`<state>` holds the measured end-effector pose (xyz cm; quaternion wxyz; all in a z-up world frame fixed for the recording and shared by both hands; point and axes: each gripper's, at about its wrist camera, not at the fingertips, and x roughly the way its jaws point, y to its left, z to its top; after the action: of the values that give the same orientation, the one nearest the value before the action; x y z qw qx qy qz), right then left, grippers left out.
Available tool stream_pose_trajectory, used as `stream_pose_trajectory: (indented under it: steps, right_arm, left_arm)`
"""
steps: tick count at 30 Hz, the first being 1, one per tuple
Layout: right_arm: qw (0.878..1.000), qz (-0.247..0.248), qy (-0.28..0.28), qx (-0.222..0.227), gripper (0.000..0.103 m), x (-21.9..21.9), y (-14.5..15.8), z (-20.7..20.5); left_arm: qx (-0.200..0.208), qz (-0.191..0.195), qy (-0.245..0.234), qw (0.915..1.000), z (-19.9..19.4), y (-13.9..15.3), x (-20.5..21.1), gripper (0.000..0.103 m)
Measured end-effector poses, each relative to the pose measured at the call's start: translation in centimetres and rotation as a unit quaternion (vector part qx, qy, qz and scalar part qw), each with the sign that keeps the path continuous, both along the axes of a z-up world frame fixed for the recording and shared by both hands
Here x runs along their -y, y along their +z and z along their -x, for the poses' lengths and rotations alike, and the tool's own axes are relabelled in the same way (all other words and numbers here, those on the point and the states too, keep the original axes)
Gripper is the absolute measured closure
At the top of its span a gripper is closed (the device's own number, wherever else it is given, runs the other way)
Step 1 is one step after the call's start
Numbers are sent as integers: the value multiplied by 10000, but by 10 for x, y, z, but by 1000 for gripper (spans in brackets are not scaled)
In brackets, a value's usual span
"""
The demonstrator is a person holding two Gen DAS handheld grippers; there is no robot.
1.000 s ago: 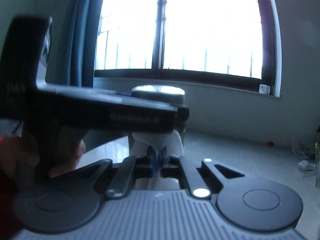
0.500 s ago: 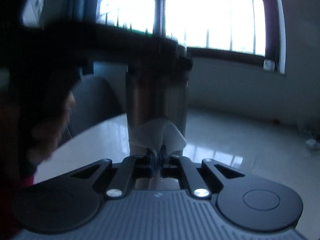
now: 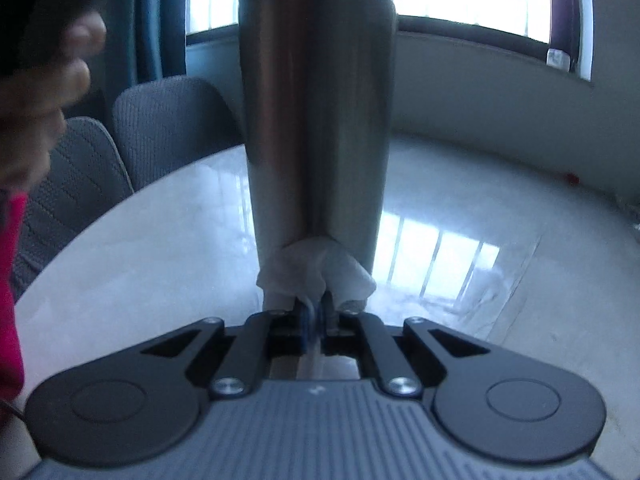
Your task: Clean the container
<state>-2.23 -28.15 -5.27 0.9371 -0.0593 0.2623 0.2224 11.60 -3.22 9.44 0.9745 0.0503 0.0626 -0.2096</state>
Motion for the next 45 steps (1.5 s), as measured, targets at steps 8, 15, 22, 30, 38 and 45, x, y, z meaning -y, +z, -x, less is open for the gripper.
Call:
stream_pose_trajectory:
  steps: [8,15,22,30,38,45]
  right_arm:
    - [10000,11,-10,16,99,4,5,-2]
    - [9974,-215,-88,689,99,16,45,14]
    - [9912,-344,-58,1278,99,21,82,28]
    - [9857,-568,-114,1581,99,25,97,31]
    - [9929,-412,-60,1117,99,19,68,23]
    - [9987,-188,-2,472,99,10,31,5]
  left_arm:
    - [11,-10,-8,10000,1,0,0,31]
    - [7,-13,-13,10000,1,-1,1,31]
    - [-1,2,10,10000,1,-1,1,31]
    - [-2,2,0,10000,2,-1,1,31]
    - [-3,9,12,10000,2,0,0,31]
    - [2,1,17,10000,3,-1,0,31]
